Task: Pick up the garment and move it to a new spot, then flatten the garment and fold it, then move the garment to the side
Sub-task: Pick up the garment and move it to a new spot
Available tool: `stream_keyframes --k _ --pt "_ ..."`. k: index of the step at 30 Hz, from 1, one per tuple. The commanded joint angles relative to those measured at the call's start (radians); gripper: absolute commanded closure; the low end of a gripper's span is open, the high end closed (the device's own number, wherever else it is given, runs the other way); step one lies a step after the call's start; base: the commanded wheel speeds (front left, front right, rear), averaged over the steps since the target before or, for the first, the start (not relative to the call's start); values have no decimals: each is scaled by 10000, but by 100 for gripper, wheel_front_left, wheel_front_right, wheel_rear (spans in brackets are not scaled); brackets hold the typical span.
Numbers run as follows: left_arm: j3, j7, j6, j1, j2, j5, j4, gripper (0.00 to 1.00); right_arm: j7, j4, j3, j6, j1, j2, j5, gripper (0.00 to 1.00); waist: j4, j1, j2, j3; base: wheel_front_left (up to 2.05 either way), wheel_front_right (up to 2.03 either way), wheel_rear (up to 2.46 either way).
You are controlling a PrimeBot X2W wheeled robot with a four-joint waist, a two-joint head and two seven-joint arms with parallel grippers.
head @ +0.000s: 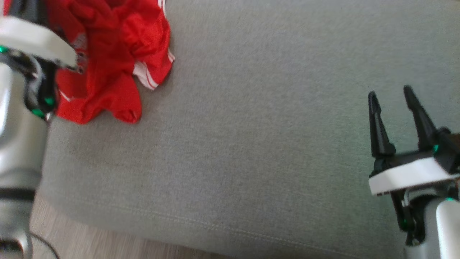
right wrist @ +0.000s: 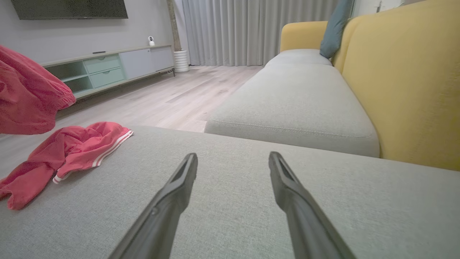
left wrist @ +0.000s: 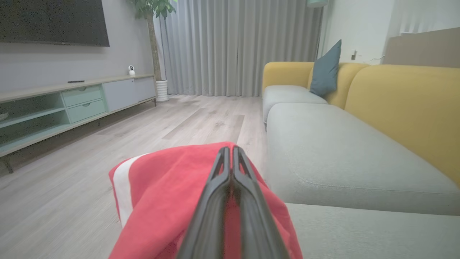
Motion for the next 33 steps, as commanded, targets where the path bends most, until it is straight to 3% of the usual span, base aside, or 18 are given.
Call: stream_keyframes --k 1,8,12,15,25,28,33 --pt "359 -84 179 27 659 157 -831 100 -126 -312 169 42 83 54 104 0 -332 1 0 -491 0 0 0" --pt "-150 664 1323 2242 470 349 -4800 100 -338 -334 130 42 535 204 334 0 -1298 1 0 -1112 0 0 0" --pt "-727 1186 1624 3081 15 258 -6238 100 -415 -362 244 42 610 223 547 0 -2098 1 0 -1077 0 0 0" --pt "-1307 1421 1567 3242 -476 209 -6636 100 -497 -323 407 42 547 225 756 0 -2845 1 0 -958 0 0 0" --pt "-2969 1689 1080 2318 -2048 586 -5006 100 -904 13 752 42 240 228 1189 0 -5248 1 0 -105 0 0 0" --pt "-3345 2044 891 2245 -2154 633 -4231 100 -999 98 742 42 228 228 1254 0 -5509 1 0 90 0 0 0" --pt "-4246 2893 202 2332 -2377 569 -2404 100 -1224 330 714 42 244 228 1401 0 -5763 1 0 397 0 0 0"
